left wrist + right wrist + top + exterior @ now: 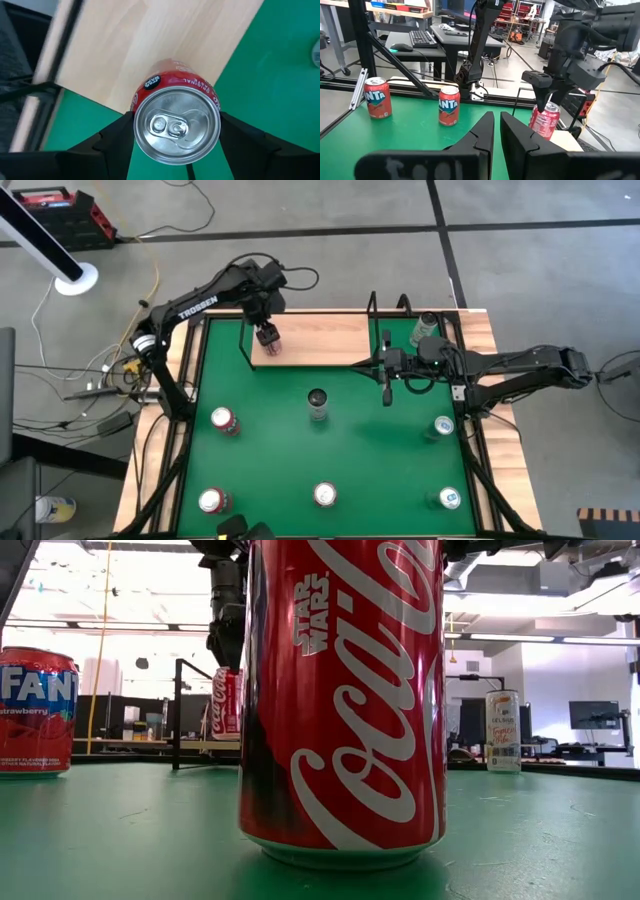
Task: Place canned beverage on shelf
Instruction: Put the top red-white soda can on the shelf
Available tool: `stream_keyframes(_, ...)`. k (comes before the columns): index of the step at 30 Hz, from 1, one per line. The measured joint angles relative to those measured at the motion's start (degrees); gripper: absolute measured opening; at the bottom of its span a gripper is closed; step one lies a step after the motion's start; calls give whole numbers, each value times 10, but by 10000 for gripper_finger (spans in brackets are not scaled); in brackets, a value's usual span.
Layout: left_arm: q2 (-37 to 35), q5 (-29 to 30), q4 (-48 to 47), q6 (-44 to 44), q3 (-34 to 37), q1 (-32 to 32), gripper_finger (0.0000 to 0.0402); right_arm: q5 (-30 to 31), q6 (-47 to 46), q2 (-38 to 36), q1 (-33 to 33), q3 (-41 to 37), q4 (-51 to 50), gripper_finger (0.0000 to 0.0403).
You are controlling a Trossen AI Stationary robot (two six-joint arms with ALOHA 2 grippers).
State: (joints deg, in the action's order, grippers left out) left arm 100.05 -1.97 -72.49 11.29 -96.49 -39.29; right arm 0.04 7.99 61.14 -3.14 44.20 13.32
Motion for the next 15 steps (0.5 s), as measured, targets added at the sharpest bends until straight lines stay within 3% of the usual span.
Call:
stream_keyframes(7, 9, -18, 9, 0, 0, 3, 279, 0, 0, 0, 0, 0, 0, 58)
stream_keyframes(15, 9, -2, 17, 4, 0, 3, 287, 0, 0, 0, 0, 0, 0, 58)
